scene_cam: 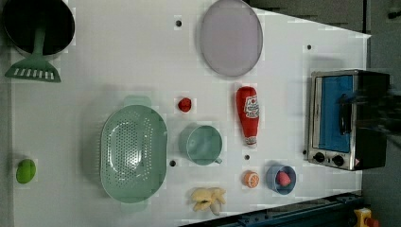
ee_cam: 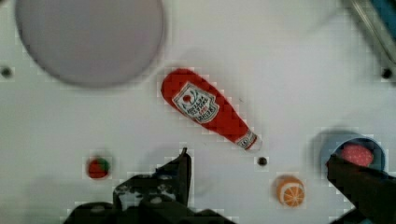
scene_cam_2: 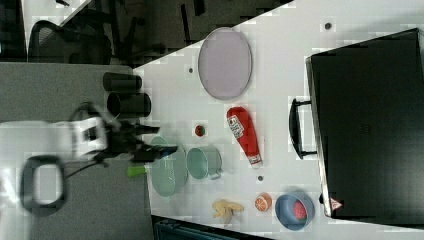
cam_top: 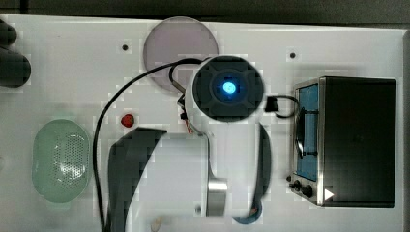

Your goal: Pick Ketchup from the table and place it in strainer.

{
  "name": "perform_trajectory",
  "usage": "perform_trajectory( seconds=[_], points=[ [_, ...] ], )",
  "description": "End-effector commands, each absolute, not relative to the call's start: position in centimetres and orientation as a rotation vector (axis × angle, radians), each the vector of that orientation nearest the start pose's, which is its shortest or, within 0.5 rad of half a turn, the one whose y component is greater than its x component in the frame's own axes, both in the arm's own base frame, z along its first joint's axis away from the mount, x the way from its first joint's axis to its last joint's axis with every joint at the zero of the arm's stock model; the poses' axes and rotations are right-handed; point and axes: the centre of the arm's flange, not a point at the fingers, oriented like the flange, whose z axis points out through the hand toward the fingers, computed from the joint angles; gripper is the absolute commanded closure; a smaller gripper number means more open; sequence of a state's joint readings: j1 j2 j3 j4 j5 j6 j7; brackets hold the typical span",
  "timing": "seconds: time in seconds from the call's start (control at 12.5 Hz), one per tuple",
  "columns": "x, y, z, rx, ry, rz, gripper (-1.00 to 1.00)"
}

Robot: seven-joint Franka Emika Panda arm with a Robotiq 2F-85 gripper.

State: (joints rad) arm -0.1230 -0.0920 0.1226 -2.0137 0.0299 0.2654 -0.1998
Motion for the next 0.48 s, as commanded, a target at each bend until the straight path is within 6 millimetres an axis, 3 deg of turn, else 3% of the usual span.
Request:
perform_trajectory(
  seconds=[0.08,0.48],
  points=[
    [51.7,1.4,39.9,-3.106,0.391,0.218,-1.0],
    [50.9,1.8,31.4,-3.1,-0.224,0.076,-1.0]
  ],
)
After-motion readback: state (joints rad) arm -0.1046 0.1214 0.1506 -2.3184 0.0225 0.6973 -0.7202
